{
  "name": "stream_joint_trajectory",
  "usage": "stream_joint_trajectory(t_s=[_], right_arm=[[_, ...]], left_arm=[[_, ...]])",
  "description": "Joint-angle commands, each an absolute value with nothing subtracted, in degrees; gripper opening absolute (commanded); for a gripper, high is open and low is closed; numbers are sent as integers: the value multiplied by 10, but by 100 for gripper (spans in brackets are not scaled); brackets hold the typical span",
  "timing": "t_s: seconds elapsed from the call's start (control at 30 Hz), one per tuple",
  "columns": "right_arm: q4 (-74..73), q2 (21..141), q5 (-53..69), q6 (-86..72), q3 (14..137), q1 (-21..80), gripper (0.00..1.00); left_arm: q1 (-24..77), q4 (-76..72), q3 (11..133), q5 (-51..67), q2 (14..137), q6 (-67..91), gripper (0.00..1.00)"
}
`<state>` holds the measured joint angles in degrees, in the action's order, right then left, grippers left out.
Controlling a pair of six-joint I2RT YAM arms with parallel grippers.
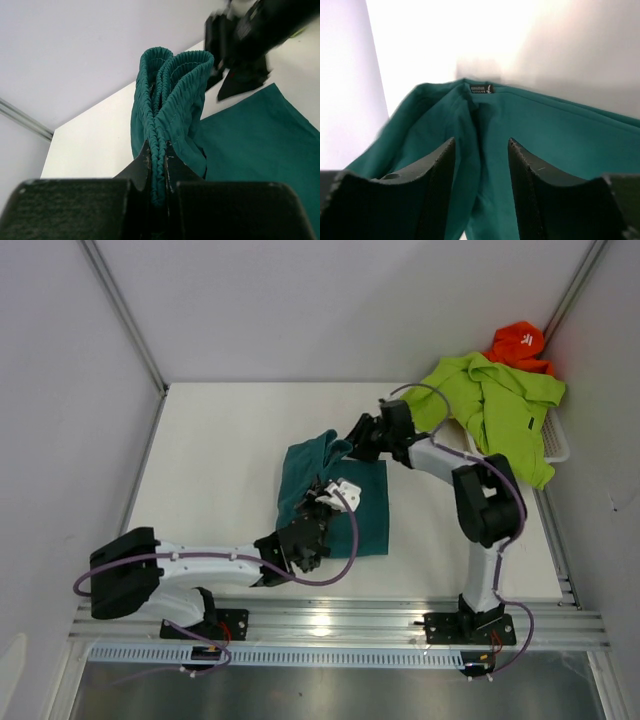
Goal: Fold and stack the shorts
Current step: Fold the shorts
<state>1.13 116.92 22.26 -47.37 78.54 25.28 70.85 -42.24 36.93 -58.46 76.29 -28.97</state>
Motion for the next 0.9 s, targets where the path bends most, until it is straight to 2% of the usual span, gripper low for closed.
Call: stream_joint_trajectory(t_s=[0.0, 0.1, 0.37, 0.7, 0.73, 0.77, 0.83, 0.87], right_arm=[[-44, 1052, 206, -413, 745, 215, 50], [-64, 1009, 219, -378, 698, 206, 45], [-41, 948, 274, -367, 582, 178, 45], [-100, 853, 264, -330, 529, 106, 46], [-107, 845, 261, -323, 527, 99, 47], [-122, 827, 256, -320, 526, 85, 47], [-134, 811, 247, -309, 525, 70, 47], [-146, 806, 245, -304, 525, 56, 47]], left_arm=[[706, -435, 425, -620, 790, -294, 0], [706, -454, 439, -641, 813, -303, 0], [717, -447, 492, -657, 879, -306, 0], [738, -382, 583, -654, 986, -248, 1], [740, -342, 592, -652, 996, -223, 4], [742, -318, 625, -638, 1013, -207, 28], [749, -252, 638, -616, 1027, -156, 53], [752, -232, 651, -605, 1027, -134, 74]])
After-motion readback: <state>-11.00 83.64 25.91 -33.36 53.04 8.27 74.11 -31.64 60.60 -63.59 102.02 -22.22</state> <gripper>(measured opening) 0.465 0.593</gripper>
